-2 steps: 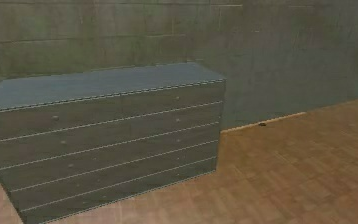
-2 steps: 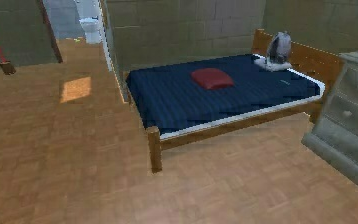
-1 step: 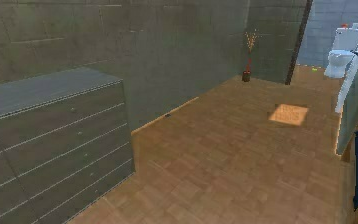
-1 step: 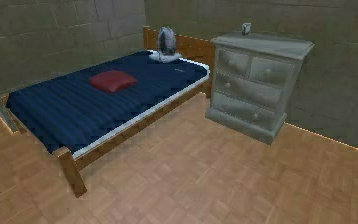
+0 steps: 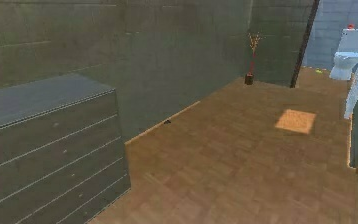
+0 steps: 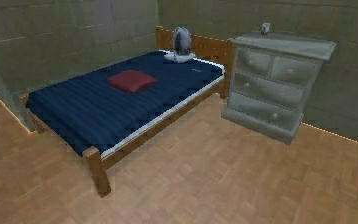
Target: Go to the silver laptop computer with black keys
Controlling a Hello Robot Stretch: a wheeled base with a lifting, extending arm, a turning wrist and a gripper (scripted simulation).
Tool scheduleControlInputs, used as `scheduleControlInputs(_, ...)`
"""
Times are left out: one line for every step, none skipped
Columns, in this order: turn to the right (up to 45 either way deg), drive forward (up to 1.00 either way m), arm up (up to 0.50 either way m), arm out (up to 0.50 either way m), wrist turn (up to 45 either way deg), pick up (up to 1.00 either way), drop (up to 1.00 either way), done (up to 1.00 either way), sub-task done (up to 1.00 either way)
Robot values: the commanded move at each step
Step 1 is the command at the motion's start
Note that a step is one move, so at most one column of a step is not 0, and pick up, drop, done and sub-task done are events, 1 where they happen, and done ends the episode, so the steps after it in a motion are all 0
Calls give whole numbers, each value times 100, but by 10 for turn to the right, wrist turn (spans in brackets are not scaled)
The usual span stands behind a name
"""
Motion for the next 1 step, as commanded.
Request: scheduleControlInputs(330,0,0,0,0,0,0,0,0)
